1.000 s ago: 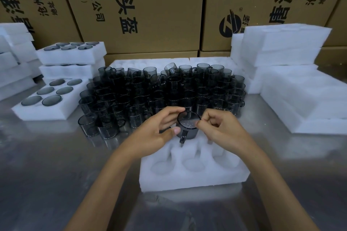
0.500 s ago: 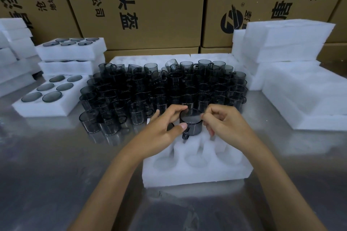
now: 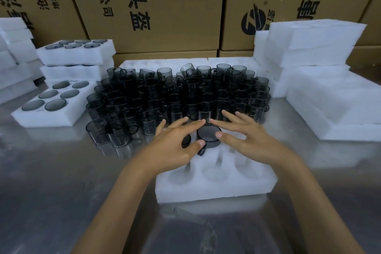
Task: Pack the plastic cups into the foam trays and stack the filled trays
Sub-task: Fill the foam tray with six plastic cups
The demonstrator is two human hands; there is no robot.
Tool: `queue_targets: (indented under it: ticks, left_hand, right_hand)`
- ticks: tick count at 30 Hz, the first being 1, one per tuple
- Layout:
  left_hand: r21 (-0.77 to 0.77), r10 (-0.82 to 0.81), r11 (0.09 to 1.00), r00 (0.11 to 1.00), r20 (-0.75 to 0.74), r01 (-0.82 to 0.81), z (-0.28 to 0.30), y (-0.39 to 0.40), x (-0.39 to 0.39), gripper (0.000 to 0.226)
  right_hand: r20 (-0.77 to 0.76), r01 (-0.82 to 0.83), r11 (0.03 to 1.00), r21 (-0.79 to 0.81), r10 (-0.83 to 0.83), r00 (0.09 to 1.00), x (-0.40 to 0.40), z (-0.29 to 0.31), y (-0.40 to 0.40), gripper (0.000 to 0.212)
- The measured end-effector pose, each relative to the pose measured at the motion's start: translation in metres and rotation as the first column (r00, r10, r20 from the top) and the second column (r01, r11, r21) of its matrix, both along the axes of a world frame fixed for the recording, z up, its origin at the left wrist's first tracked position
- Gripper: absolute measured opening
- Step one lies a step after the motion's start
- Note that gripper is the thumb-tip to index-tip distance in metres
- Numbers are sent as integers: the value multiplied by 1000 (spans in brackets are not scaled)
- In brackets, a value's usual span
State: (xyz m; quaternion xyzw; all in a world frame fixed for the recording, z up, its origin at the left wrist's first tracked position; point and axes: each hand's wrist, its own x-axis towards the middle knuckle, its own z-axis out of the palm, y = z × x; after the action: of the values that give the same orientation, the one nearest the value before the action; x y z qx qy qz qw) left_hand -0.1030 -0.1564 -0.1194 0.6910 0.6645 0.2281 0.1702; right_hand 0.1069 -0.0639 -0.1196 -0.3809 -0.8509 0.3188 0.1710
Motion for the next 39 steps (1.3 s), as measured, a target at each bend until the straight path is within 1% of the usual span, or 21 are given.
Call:
queue_targets:
  ticks: [4,6,8,10,13,17,19,20,21,23,25,27,29,31,34,36,39]
  left_hand:
    - [-36,-7,999,994,-113,3,-6,2,-2,56]
    - [-40,0,999,992,-129,-6,-8,4,-3,56]
    - [-33,13,999,992,-129,-17,-9,6,-3,56]
    - [-21,23,999,992,-125,-26,-10,6,-2,56]
    - [-9,26,1000,995,-93,-27,-10,6,-3,56]
    - [13,-6,1000,999,32,6,-6,6,-9,54]
    - [47,-18,999,995,96,14,-5,5,-10,49]
    - [70,-20,997,989,149,9,-5,5,-10,46]
    - [95,-12,995,972,236,-10,-4,6,-10,42]
    - [152,34,983,908,418,-106,-2,8,-13,41]
    - [220,116,942,860,497,-254,-1,13,-22,51]
    - [227,227,890,817,530,-395,-2,21,-36,58]
    - [216,341,846,807,482,-487,-1,36,-52,59]
    - [207,433,813,803,410,-544,6,56,-68,56]
    - [174,542,767,768,342,-618,20,83,-87,51]
    - [160,580,764,773,255,-626,24,97,-97,47]
    - [147,601,770,783,161,-621,22,109,-103,32]
  right_hand:
    - [130,-8,999,33,4,991,-2,-2,-2,33]
    - [131,5,999,34,-9,991,-2,-2,-1,36]
    - [63,25,999,26,-27,998,-4,-4,0,38]
    - [-27,50,998,29,-49,998,-6,-4,0,36]
    - [-76,69,997,34,-66,995,-7,-6,-1,34]
    - [-126,113,993,-39,-118,985,-10,-9,0,33]
    - [-191,127,988,-92,-142,971,-11,-10,-2,28]
    - [-259,136,981,-142,-169,951,-11,-9,-3,22]
    - [-350,144,968,-206,-210,913,-10,-7,-3,16]
    - [-509,190,925,-330,-343,789,-7,-4,-2,16]
    - [-564,266,858,-440,-494,661,-5,-3,2,18]
    - [-553,320,800,-507,-587,592,-4,-6,5,17]
    - [-512,313,743,-591,-646,566,-3,-10,5,11]
    - [-466,267,684,-679,-682,563,-2,-13,3,9]
    - [-442,224,664,-714,-675,591,-2,-17,2,14]
    - [-436,206,654,-728,-674,597,-2,-15,3,17]
    - [-438,166,633,-756,-678,590,-1,-13,2,22]
